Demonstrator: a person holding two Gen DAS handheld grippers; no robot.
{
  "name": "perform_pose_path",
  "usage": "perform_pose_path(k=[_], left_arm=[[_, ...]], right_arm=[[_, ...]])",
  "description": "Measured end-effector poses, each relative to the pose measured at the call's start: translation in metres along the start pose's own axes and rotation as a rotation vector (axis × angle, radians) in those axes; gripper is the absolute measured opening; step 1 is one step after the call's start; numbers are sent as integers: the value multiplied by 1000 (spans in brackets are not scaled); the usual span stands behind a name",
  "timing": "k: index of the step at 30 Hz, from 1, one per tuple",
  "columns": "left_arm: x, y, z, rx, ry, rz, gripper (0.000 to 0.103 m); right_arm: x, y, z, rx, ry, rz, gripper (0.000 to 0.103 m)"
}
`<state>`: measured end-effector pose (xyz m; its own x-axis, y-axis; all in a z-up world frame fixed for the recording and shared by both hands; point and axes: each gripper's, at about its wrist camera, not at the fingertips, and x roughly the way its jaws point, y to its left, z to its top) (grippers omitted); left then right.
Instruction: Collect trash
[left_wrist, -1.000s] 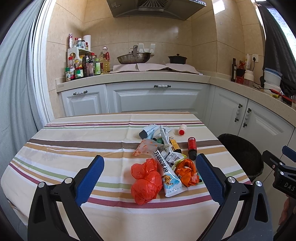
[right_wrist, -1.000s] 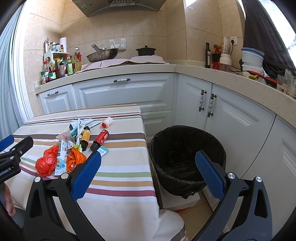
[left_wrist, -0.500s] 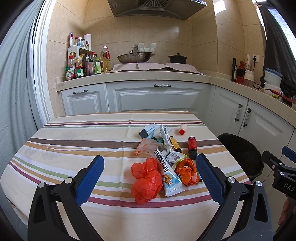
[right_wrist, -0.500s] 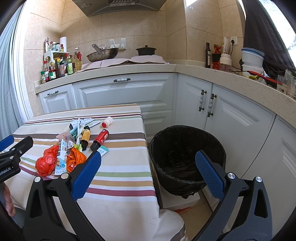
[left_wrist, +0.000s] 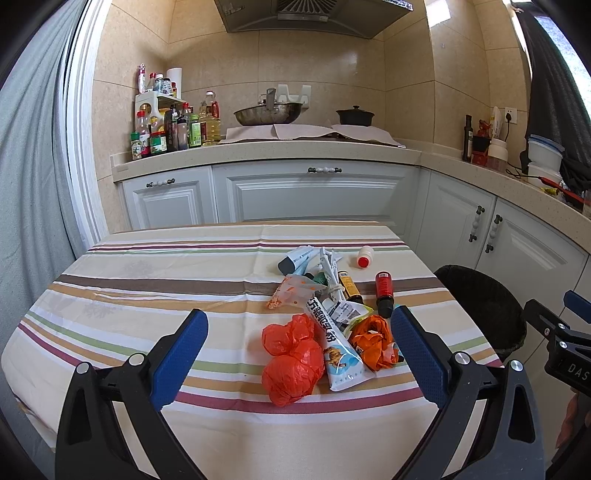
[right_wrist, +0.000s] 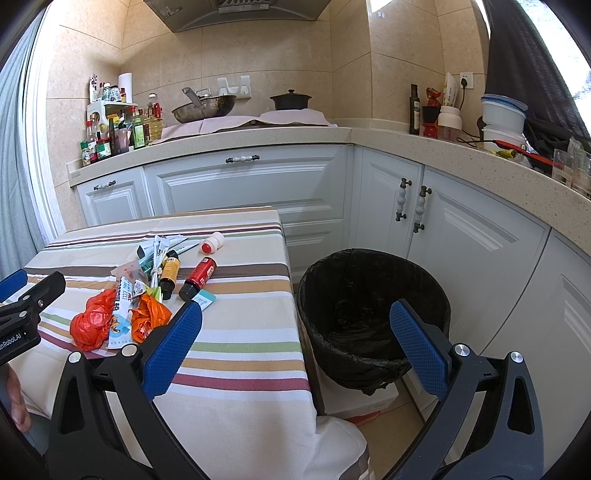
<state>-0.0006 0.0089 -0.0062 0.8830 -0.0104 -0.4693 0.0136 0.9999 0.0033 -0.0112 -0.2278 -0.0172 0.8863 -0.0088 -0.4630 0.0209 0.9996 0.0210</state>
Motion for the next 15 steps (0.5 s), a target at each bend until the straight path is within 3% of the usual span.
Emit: perform_pose_path(k=[7, 13, 15], left_arm=[[3, 3, -1, -12, 13, 1, 96], [13, 12, -8, 3, 75, 18, 96], [14, 17, -10, 0, 95, 23, 96]], right_arm=[[1, 4, 1, 0, 2, 1, 100], [5, -4, -4, -10, 27, 13, 100], [10, 10, -9, -14, 40, 15, 99]])
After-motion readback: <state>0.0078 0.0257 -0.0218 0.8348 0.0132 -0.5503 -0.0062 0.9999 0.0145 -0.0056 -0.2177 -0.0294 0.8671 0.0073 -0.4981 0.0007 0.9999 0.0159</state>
